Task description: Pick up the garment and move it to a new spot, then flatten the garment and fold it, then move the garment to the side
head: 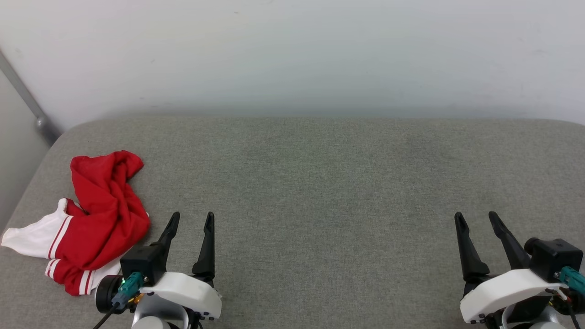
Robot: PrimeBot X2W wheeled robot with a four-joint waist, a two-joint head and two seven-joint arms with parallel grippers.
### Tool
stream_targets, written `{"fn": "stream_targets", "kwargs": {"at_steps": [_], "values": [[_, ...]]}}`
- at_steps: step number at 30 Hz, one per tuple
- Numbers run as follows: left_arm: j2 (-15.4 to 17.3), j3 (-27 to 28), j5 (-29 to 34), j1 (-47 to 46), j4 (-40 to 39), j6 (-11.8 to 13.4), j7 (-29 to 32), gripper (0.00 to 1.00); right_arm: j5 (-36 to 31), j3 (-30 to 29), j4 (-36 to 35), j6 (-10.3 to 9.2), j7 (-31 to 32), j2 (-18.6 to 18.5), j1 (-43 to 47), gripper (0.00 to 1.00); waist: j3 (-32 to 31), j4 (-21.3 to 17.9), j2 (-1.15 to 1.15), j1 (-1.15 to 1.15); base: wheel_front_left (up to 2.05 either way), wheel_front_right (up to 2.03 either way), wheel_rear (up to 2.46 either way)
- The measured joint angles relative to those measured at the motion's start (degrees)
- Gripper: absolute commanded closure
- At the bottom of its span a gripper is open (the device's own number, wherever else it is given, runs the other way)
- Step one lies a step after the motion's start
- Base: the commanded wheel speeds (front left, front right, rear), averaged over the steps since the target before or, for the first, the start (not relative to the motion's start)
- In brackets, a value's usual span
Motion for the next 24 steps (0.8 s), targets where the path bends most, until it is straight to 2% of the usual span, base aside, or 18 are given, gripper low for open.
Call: {"fn": "stream_targets", "kwargs": {"at_steps": [24], "values": [[-0.71,0.00,7.24,-0.53,1.67,0.02,-2.70,0.00,-8.44,-0.29,-0.58,0.00,-1.86,0.00,0.48,0.00,-0.39,1.38,0.00,0.00,0.00,0.00,0.00]]}}
